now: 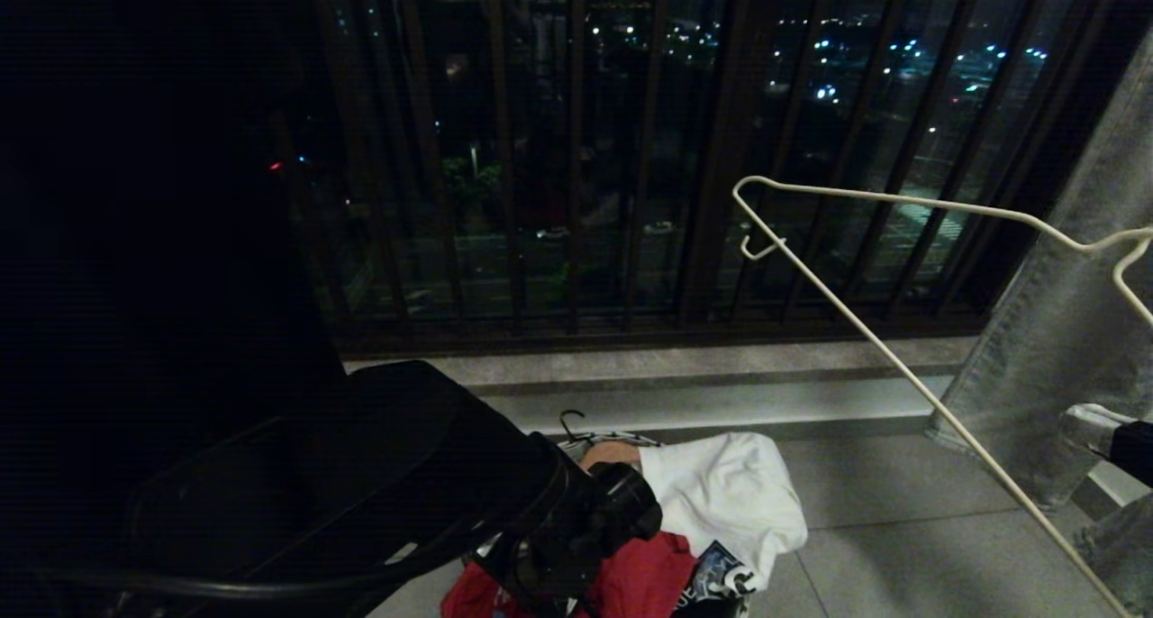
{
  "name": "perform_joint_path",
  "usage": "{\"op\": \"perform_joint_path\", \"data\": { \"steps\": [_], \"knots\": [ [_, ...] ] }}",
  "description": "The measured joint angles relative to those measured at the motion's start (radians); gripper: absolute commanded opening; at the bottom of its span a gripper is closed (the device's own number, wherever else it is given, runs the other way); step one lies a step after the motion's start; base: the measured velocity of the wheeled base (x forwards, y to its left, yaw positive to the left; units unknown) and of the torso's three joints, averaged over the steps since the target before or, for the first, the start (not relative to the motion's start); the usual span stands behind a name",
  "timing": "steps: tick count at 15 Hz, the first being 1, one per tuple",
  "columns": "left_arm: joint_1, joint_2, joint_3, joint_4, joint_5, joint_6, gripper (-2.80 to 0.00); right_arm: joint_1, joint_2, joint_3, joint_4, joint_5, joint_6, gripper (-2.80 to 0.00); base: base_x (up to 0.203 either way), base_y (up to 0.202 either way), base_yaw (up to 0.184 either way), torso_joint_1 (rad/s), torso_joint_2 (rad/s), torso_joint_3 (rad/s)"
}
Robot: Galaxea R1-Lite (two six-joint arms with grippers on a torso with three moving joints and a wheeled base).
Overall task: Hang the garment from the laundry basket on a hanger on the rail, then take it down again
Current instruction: Pick up clothes from the basket
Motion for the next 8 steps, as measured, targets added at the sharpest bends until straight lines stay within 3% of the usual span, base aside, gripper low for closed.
{"op": "perform_joint_path", "data": {
  "steps": [4,8],
  "knots": [
    [-0.005,0.023,-0.064,0.020,-0.004,0.004,0.00,0.000,0.000,0.000,0.000,0.000,0.000,-2.80,0.000,0.000,0.000,0.000,0.00,0.000],
    [-0.007,0.054,-0.154,0.155,-0.007,-0.007,0.00,0.000,-0.002,0.004,0.000,-0.001,0.000,-2.80,0.000,0.000,0.000,0.000,0.00,0.000]
  ]
}}
